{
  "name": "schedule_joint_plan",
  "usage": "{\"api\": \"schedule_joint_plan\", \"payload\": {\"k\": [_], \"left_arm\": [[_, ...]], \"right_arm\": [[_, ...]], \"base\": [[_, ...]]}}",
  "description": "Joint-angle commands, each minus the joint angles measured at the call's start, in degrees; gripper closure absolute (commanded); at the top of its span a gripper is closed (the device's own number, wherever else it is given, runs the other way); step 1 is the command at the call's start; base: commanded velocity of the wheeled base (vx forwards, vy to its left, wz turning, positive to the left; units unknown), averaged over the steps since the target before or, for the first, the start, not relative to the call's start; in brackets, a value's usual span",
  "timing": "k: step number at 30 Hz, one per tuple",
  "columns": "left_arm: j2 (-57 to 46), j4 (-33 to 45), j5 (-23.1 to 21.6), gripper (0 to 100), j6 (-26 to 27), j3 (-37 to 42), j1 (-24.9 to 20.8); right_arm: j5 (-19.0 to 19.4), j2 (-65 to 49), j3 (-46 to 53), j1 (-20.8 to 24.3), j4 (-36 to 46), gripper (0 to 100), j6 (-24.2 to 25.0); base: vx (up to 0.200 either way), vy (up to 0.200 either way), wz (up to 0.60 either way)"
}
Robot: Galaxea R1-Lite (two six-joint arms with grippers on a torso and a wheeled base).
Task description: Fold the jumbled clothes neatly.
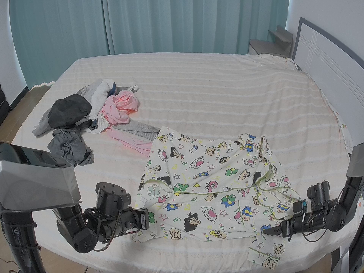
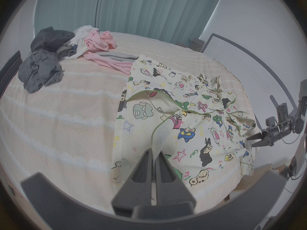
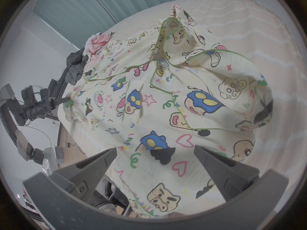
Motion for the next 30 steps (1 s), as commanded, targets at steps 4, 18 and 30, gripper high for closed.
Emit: {"api": "schedule_joint_plan", "payload": {"k": [4, 18, 30], "left_arm": [[0.1, 0.0, 0.0, 100, 1.6, -0.3, 0.3], [0.3, 0.0, -0.4, 100, 1.8, 0.4, 3.5], [1.1, -0.1, -0.8, 100, 2.2, -0.7, 5.0]], "right_arm": [[-1.5, 10.5, -0.4, -0.5, -7.2, 0, -0.4], [-2.5, 13.5, -0.1, -1.2, -11.4, 0, -0.3], [-2.6, 14.5, -0.5, -2.5, -11.5, 0, -0.3]], "base": [[0.0, 0.0, 0.0], [0.0, 0.0, 0.0], [0.0, 0.0, 0.0]]}}
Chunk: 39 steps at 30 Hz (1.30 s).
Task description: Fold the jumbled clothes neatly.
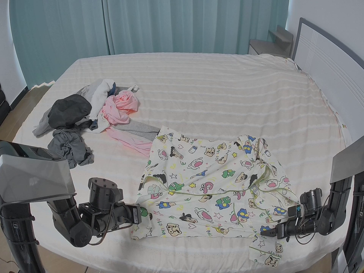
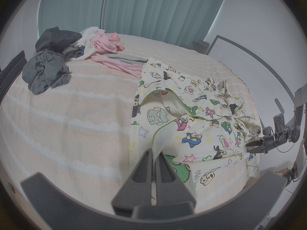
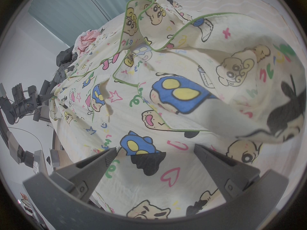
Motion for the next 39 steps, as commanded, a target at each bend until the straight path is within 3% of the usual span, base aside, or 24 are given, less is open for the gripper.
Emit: {"api": "schedule_joint_plan", "payload": {"k": [1, 8, 9, 16, 23, 39], "left_arm": [[0.8, 0.0, 0.1, 100, 0.0, -0.2, -0.2], [2.0, 0.0, 0.1, 100, -0.1, -0.4, -1.3], [2.0, 0.0, 0.0, 0, -0.1, -0.3, -1.3], [1.7, -4.1, 0.2, 0, -0.2, 0.5, -1.6], [2.8, -7.7, 0.1, 0, -0.3, 6.3, -5.7], [9.3, -11.6, -0.7, 0, -1.3, 5.7, -5.4]], "right_arm": [[-0.1, 0.6, -0.1, -0.3, 0.0, 0, 0.0], [-0.2, 0.4, 0.0, -0.3, 0.0, 0, -0.1], [-0.2, 0.4, 0.0, -0.3, 0.0, 0, -0.1], [-0.1, 0.2, 0.0, -0.3, 0.0, 0, -0.1], [-0.1, 0.1, 0.1, -0.2, -0.1, 0, -0.1], [-0.2, 0.6, 0.7, -0.2, -2.2, 0, -0.1]], "base": [[0.0, 0.0, 0.0], [0.0, 0.0, 0.0], [0.0, 0.0, 0.0], [0.0, 0.0, 0.0], [0.0, 0.0, 0.0], [0.0, 0.0, 0.0]]}}
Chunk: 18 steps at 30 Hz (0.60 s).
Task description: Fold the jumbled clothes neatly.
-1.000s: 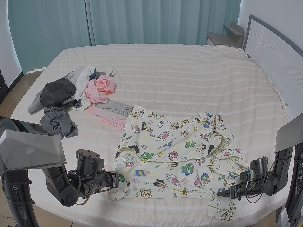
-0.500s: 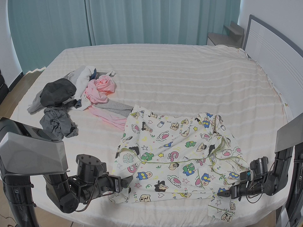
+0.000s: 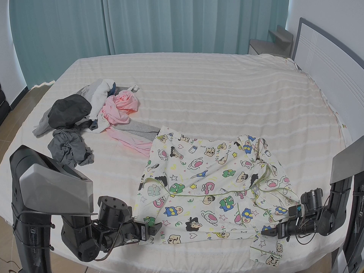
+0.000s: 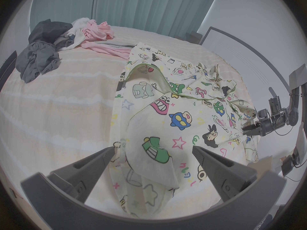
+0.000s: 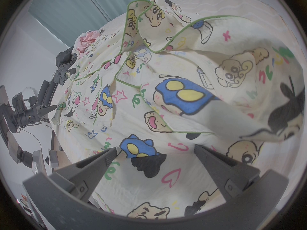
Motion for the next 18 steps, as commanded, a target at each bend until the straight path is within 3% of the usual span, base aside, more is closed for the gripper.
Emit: {"api": "schedule_joint_plan", "payload": {"k": [1, 8, 9, 18], "left_arm": [[1.9, -1.0, 0.1, 0, 0.0, -0.1, 0.1], [3.2, -4.9, 0.2, 0, 0.1, 0.7, 0.5], [3.1, -4.9, 0.2, 100, 0.1, 0.8, 0.6], [3.1, -4.9, 0.3, 100, 0.1, 0.8, 1.3]], "right_arm": [[0.0, 0.3, 0.2, 0.0, -0.2, 0, 0.0], [0.0, 0.3, 0.1, 0.1, -0.2, 0, 0.0], [0.0, 0.3, 0.1, 0.0, -0.2, 0, 0.0], [0.0, 0.0, 0.2, 0.0, -0.2, 0, 0.0]], "base": [[0.0, 0.0, 0.0], [0.0, 0.0, 0.0], [0.0, 0.0, 0.0], [0.0, 0.0, 0.0]]}}
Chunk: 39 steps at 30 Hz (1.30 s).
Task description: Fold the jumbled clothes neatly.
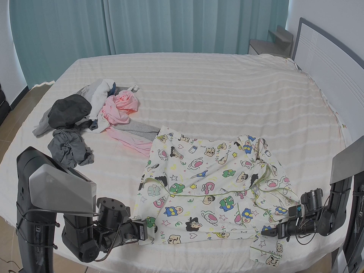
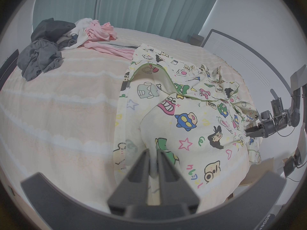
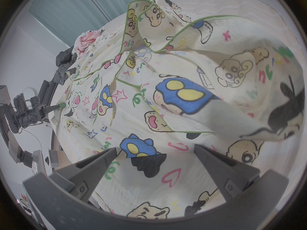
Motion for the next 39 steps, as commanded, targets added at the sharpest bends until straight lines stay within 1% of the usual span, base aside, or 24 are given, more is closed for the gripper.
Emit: {"api": "schedule_joint_plan", "payload": {"k": [1, 8, 11, 13, 17, 21, 25, 32, 34, 39], "left_arm": [[0.2, 0.0, 0.2, 100, 0.1, 0.0, 0.3], [-0.7, -0.1, 0.3, 100, 0.9, -0.1, 1.6], [-2.3, 0.0, 0.2, 100, 2.7, 0.0, 3.5], [-2.9, 0.0, 0.1, 100, 3.2, -0.2, 4.6], [-3.6, 0.0, -0.1, 100, 3.8, 0.0, 6.2], [-3.9, 0.2, -0.4, 100, 6.3, -0.1, 8.3], [-4.1, 0.3, -2.2, 100, 8.9, -0.2, 10.3], [-5.1, 0.4, -3.1, 100, 9.0, -0.5, 12.0], [-6.3, 0.4, -3.4, 100, 9.0, -1.0, 13.2], [-6.4, 0.4, -3.5, 100, 9.0, -1.2, 13.5]], "right_arm": [[0.0, -0.1, 0.0, 0.0, 0.0, 0, 0.0], [0.0, -0.1, 0.0, 0.0, 0.0, 0, 0.0], [-0.2, 0.0, 0.0, 0.0, 0.0, 0, 0.0], [-1.0, 0.1, -0.1, 0.0, 0.0, 0, -0.1], [-1.3, 0.1, -0.2, 0.0, 0.0, 0, 0.0], [-1.4, 0.1, -0.2, 0.0, 0.0, 0, 0.0], [-1.4, 0.1, -0.1, 0.0, 0.0, 0, 0.0], [-1.4, 0.1, 0.0, -0.1, 0.0, 0, 0.0], [-1.4, 0.1, -0.1, -0.1, 0.0, 0, 0.0], [-1.4, 0.1, 0.0, -0.1, 0.0, 0, 0.0]], "base": [[0.0, 0.0, 0.0], [0.0, 0.0, 0.0], [0.0, 0.0, 0.0], [0.0, 0.0, 0.0], [0.0, 0.0, 0.0], [0.0, 0.0, 0.0], [0.0, 0.0, 0.0], [0.0, 0.0, 0.0], [0.0, 0.0, 0.0], [0.0, 0.0, 0.0]]}}
